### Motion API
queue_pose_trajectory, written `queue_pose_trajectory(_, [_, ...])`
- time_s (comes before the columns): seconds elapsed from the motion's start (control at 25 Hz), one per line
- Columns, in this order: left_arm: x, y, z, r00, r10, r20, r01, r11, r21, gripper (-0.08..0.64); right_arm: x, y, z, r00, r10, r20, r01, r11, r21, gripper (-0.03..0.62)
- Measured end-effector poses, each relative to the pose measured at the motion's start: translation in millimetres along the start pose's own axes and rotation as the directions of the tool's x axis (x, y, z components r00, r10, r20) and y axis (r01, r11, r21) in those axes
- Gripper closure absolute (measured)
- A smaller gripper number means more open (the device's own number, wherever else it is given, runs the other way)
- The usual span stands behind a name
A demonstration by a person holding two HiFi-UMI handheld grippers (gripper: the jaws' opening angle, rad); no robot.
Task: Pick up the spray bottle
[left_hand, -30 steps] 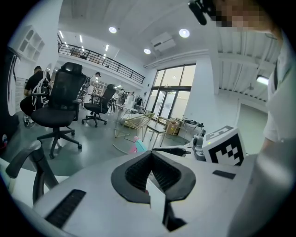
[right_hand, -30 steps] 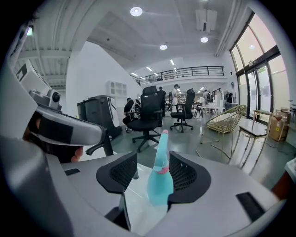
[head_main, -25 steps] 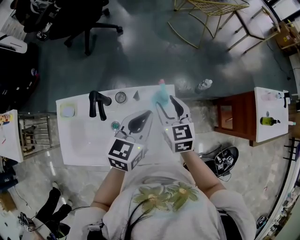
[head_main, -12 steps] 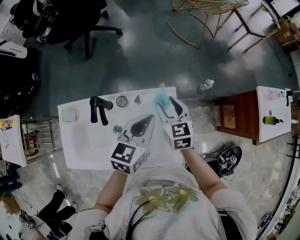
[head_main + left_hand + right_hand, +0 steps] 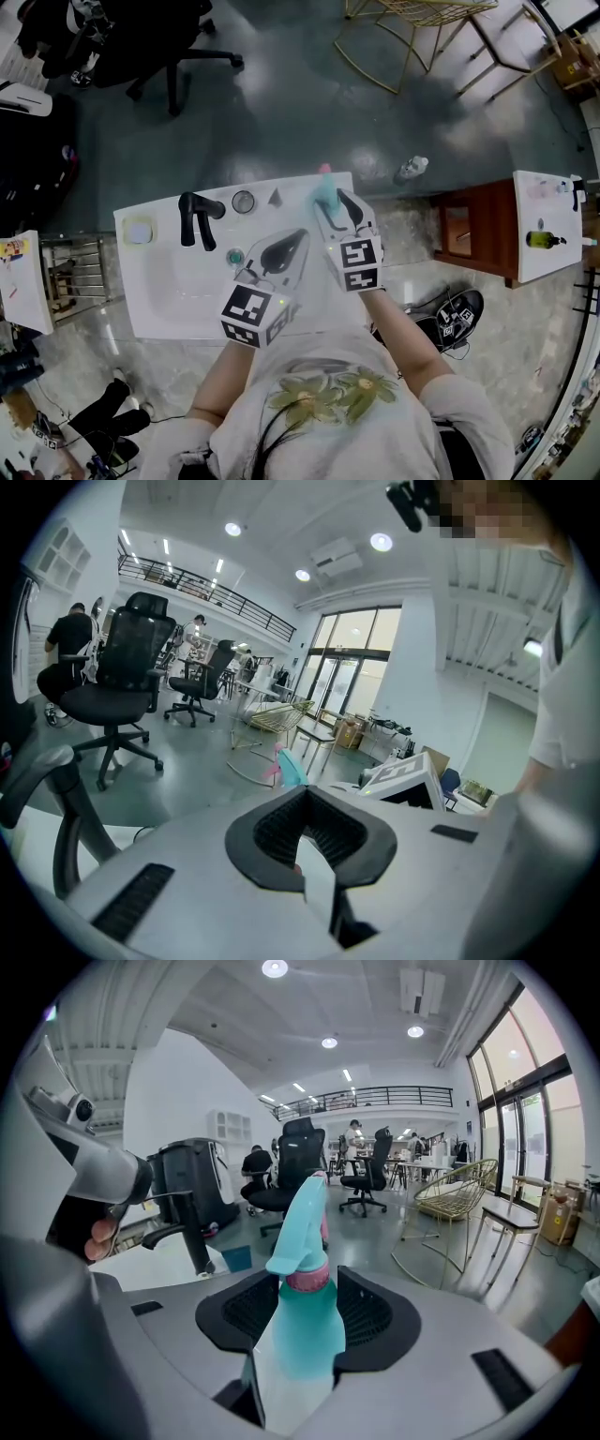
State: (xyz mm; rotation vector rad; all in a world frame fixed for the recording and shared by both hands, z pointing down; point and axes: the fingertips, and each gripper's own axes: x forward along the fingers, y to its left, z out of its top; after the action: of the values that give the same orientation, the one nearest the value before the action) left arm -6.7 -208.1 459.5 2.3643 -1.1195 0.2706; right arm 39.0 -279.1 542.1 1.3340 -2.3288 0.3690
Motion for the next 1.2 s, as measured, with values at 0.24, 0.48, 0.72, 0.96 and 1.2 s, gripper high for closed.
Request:
queue_pose_trajectory(0.24, [-0.3, 3.2, -0.9, 1.000, 0.004, -0.002, -0.004, 1.000, -0.003, 0.551, 0.8, 0.9, 1.8, 1.000, 0.012, 0.005, -0.012, 0.999, -0.036, 0.405])
queue_pose_trajectory(0.48, [0.3, 1.5, 0.2, 1.000, 0.001, 0.001, -0.001, 1.000, -0.003, 0.551, 2.5, 1.8, 5.4, 1.000, 0.004, 0.010, -0.004, 0.997, -0.073, 0.405])
queue_pose_trajectory(0.72, [-0.7, 1.4, -0.1, 1.000, 0.003, -0.002, -0.003, 1.000, -0.001, 0.551, 1.8, 1.9, 7.3, 0.999, 0.016, 0.030, -0.013, 0.997, -0.081, 0.408])
queue_pose_trajectory(0.96, [-1.0, -0.9, -0.6, 1.000, 0.001, -0.002, -0.001, 1.000, 0.003, 0.551, -2.2, 2.6, 15.0, 0.998, 0.035, 0.058, -0.030, 0.996, -0.082, 0.447])
queue_pose_trajectory(1.2, [-1.7, -3.5, 0.1, 1.000, -0.001, 0.003, 0.001, 1.000, 0.006, 0.551, -5.0, 0.8, 15.6, 0.997, 0.044, 0.064, -0.040, 0.997, -0.066, 0.453])
